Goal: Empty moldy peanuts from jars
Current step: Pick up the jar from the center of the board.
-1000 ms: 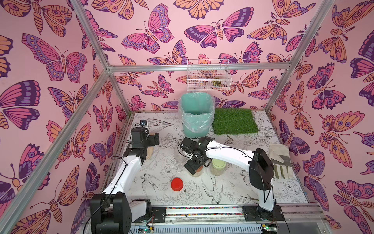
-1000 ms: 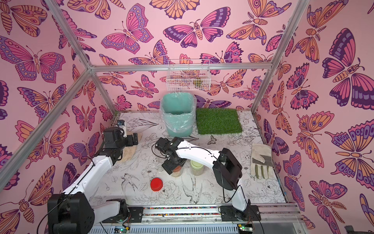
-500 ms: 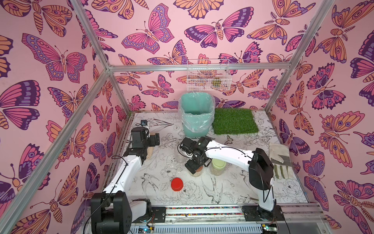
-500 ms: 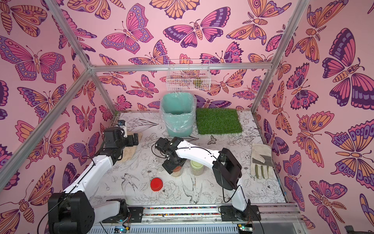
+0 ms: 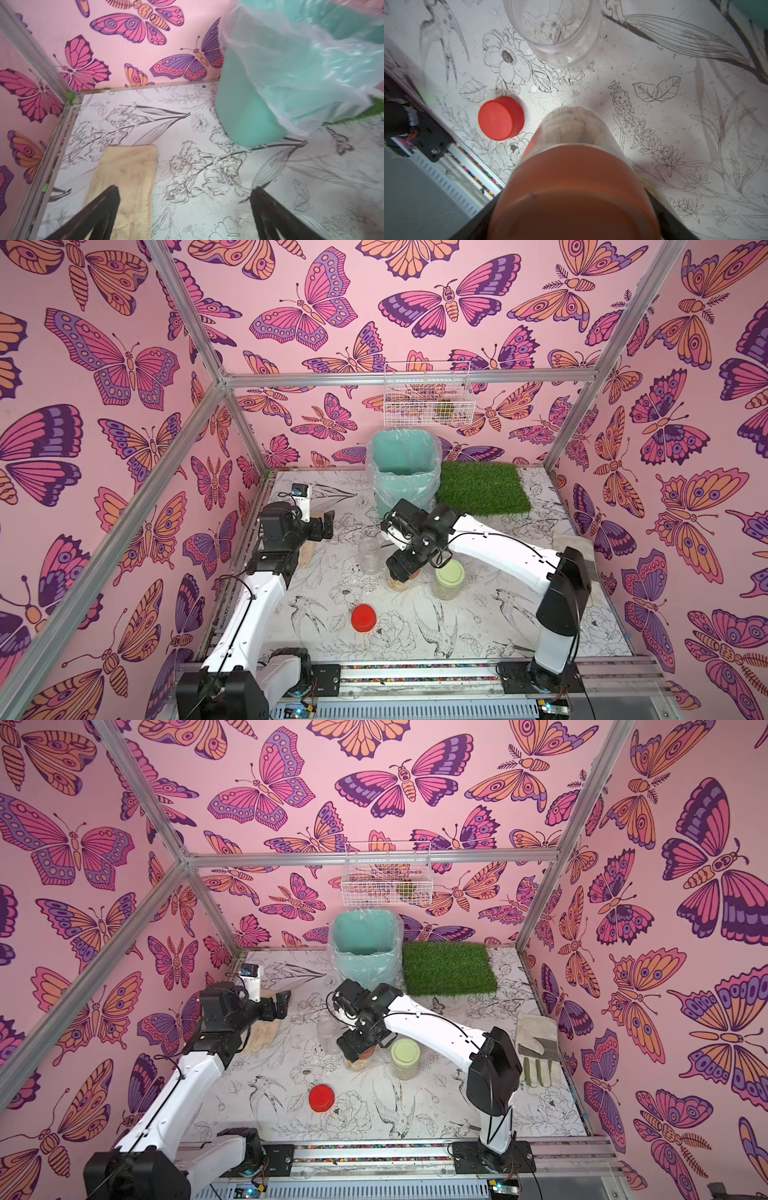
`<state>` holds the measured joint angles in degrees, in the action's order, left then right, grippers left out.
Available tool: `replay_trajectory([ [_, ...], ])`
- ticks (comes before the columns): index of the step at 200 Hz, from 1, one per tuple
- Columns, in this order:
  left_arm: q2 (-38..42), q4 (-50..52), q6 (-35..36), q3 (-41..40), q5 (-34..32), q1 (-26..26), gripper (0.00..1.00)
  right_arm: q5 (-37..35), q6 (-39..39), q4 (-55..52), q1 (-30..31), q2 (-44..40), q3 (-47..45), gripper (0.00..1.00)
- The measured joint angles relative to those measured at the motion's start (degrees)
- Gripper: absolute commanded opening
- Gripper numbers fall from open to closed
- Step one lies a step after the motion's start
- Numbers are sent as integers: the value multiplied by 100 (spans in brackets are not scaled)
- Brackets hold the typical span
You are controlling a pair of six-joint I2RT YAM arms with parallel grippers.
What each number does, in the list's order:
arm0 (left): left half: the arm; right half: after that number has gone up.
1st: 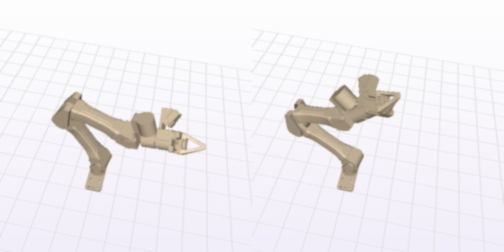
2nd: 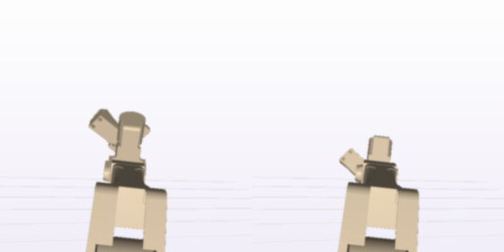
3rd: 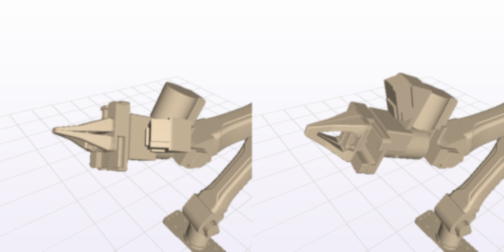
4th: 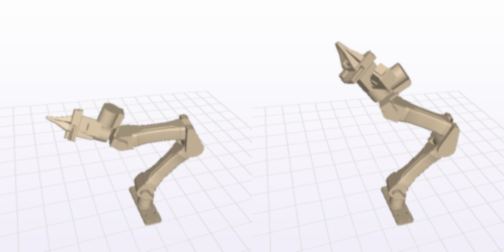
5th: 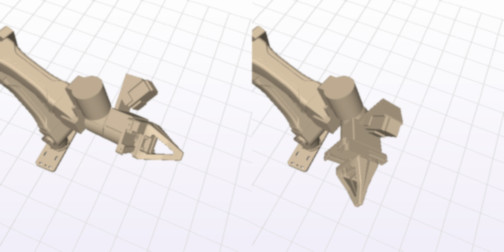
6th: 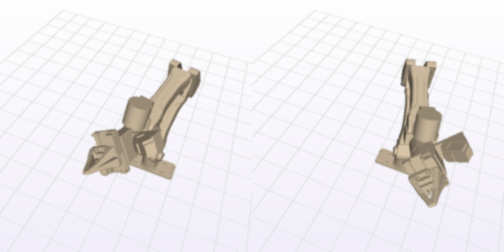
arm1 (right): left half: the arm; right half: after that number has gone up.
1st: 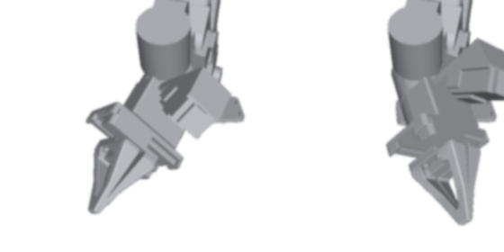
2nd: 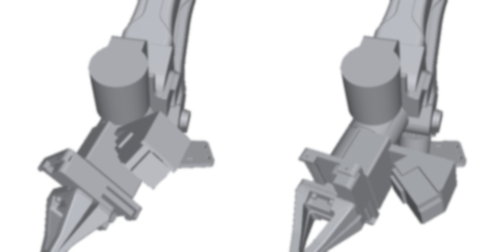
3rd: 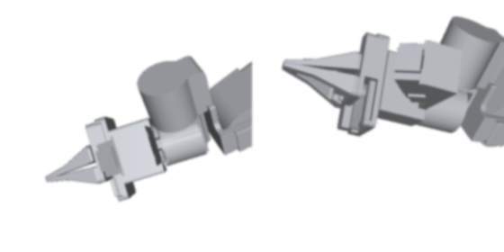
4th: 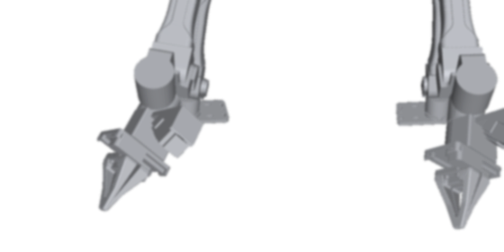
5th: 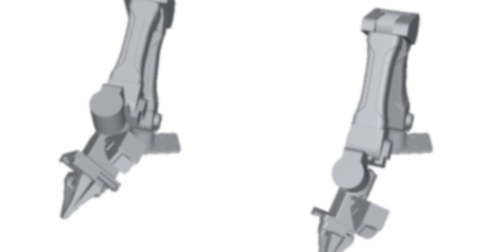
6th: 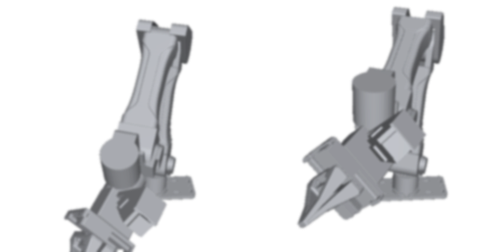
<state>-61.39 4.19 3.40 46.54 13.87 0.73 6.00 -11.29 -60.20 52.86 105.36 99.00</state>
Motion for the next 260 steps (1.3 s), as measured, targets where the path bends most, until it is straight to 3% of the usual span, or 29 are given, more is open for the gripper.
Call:
replay_trajectory([
  [63,452,15,138,35,1255,-48,100,715,-2,-33,-979,-640,284,0],
  [111,529,17,238,48,1954,-623,100,1263,-354,378,-1513,-898,389,0],
  [173,356,35,553,326,2083,-1556,100,1523,-612,573,-1635,-667,1311,0],
  [260,-223,81,977,662,1738,-2365,100,2199,-881,1016,-1655,-573,1167,0],
])
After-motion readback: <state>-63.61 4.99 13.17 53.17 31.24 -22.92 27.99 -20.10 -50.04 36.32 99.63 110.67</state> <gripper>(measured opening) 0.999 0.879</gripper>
